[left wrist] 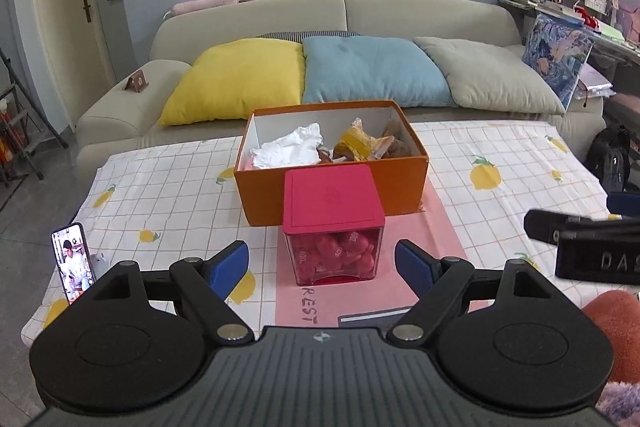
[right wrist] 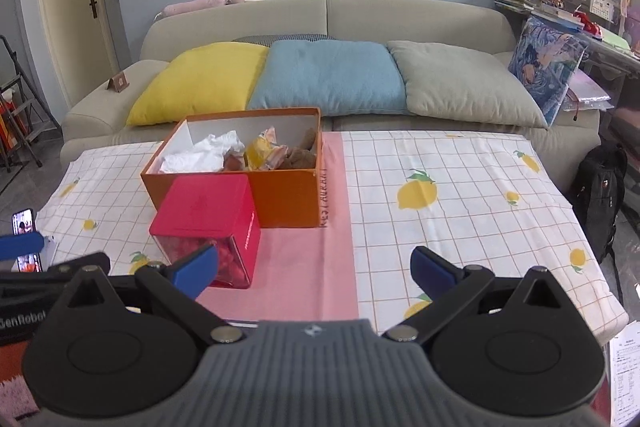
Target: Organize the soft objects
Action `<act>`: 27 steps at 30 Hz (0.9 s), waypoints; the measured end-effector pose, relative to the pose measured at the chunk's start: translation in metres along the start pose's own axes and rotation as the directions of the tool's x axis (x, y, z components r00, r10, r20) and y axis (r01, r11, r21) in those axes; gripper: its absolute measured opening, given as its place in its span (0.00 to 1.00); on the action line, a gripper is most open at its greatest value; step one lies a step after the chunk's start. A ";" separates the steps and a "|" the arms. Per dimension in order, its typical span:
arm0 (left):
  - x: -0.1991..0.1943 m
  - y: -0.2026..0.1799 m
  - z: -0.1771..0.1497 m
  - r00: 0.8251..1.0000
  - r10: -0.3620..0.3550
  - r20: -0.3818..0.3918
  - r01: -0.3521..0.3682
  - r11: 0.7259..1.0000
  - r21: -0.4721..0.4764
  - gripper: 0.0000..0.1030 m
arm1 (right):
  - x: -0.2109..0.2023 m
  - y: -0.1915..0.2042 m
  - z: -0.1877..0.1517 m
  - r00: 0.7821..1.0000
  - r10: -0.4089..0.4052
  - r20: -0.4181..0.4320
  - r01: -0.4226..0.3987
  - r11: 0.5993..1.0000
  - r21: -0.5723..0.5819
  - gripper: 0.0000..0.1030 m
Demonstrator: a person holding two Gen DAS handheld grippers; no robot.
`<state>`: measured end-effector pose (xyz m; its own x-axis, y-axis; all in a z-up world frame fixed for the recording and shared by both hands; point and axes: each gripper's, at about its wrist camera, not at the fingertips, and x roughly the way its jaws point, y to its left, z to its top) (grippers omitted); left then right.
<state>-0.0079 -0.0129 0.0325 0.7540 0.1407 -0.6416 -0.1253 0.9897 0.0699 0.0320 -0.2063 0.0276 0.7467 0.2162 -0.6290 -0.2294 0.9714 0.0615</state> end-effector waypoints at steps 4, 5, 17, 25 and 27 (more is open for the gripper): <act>0.000 -0.003 0.001 1.000 0.003 0.002 -0.003 1.000 0.007 0.94 | -0.003 0.001 0.001 1.000 -0.010 0.015 0.010 1.000 -0.015 0.97; 0.000 -0.004 0.001 1.000 0.002 0.002 -0.002 1.000 0.012 0.94 | -0.004 0.001 0.002 1.000 -0.009 0.021 0.009 1.000 -0.013 0.97; -0.002 -0.004 0.001 1.000 -0.004 0.012 0.004 1.000 0.022 0.94 | -0.016 -0.003 0.003 0.994 0.003 0.113 -0.004 1.000 0.004 0.97; -0.003 -0.005 0.002 0.999 -0.018 0.027 0.018 1.000 0.026 0.94 | -0.016 -0.004 0.003 0.994 0.004 0.113 -0.005 1.000 0.007 0.97; -0.004 -0.006 0.002 0.999 -0.017 0.035 0.016 0.999 0.028 0.94 | -0.016 -0.005 0.004 0.993 0.004 0.114 -0.005 1.000 0.011 0.97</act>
<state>-0.0085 -0.0188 0.0365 0.7779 0.1251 -0.6158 -0.0953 0.9921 0.0813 0.0235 -0.2142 0.0401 0.8120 0.2299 -0.5365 -0.2266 0.9712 0.0732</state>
